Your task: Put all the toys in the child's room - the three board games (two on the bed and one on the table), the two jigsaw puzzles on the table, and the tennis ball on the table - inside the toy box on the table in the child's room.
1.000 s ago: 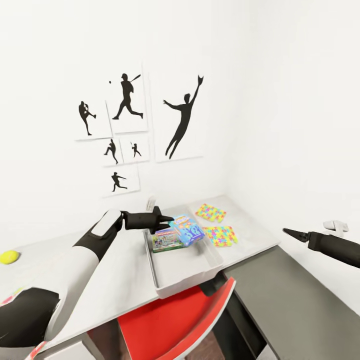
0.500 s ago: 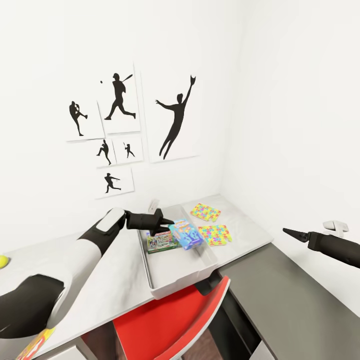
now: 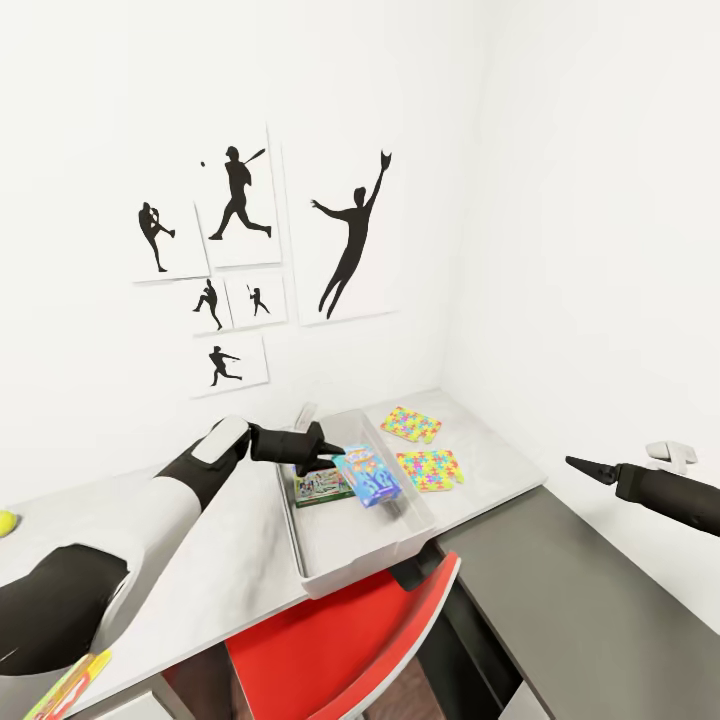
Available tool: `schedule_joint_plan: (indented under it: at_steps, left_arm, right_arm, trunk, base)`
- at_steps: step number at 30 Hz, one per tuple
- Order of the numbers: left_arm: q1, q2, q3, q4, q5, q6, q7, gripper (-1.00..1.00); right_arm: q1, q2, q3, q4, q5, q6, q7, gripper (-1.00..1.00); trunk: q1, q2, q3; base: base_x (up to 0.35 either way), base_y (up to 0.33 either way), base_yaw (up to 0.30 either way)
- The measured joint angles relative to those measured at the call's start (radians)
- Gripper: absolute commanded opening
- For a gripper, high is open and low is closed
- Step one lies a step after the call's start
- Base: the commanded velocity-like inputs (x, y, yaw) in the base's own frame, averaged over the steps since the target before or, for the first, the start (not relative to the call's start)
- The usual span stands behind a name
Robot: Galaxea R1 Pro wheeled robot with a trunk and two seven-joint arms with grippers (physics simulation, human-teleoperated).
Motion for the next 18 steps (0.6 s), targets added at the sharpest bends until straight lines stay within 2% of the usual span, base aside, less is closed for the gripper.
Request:
schedule_joint_plan:
  at_steps: [10,18]
  left_arm:
    - [-0.001,0.004,-0.002,0.006,-0.005,0.0,0.026,-1.0]
    - [-0.011,-0.003,-0.002,0.027,-0.007,0.0,0.034,-1.0]
  right_arm:
    - [0.0,0.001,0.001,-0.001,0.0,0.0,-0.001,1.0]
    - [0.0,0.001,0.003,-0.001,0.0,0.0,-0.001,1.0]
  trunk:
    - [0.0,0.0,0.0]
    - [0.0,0.0,0.0]
  base:
    - [0.0,0.0,0.0]
    - [0.0,0.0,-0.002]
